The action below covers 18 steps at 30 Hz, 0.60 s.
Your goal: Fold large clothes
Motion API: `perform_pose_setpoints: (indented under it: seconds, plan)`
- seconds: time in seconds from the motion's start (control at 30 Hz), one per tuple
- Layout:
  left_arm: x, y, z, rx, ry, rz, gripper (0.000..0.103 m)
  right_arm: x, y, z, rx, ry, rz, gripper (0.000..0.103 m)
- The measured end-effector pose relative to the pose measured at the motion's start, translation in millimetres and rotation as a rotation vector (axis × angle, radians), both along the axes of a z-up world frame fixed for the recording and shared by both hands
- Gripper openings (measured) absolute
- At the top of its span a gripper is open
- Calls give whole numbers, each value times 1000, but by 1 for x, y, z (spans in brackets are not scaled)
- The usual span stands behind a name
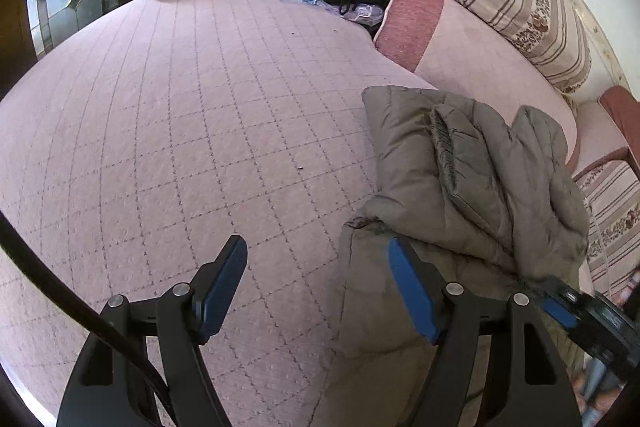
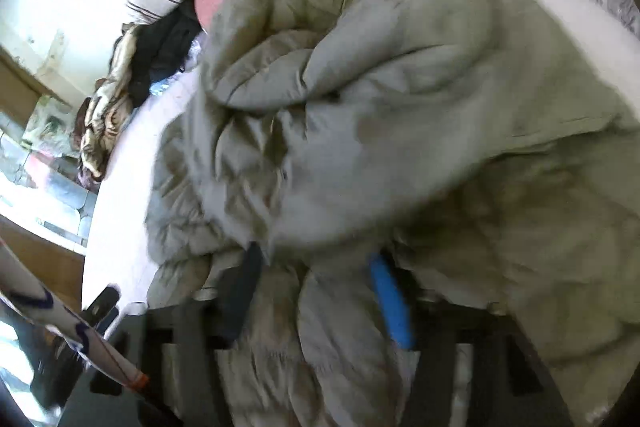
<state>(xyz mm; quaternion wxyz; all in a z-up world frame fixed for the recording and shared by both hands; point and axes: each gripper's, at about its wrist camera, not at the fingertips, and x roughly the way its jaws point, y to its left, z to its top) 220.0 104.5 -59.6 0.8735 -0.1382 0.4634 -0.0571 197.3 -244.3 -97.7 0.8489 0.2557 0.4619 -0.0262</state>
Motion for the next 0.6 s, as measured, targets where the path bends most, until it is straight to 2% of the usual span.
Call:
perform_pose_setpoints:
  seconds: [0.13, 0.2, 0.3, 0.37, 0.47, 0.57, 0.6]
  plan:
    - [-1, -2, 1, 0, 1, -7, 72, -35, -9, 33, -55, -23, 60, 65]
    - [0, -1, 1, -3, 2, -7, 72, -41, -15, 60, -128, -84, 50, 65]
    - [1, -4, 0, 9, 3, -13, 72, -20, -20, 96, -266, -189, -3, 65]
    - [1, -7, -1, 23, 4, -19, 72, 3, -23, 107, -339, -232, -30, 66]
    - [2, -10, -2, 52, 0, -19, 72, 50, -25, 94, -392, -199, -49, 66]
    - [4, -9, -3, 60, 2, -16, 72, 82, -23, 48, -385, -75, -48, 66]
    - [5, -8, -3, 60, 4, -15, 72, 87, -22, 23, -365, -15, -34, 66]
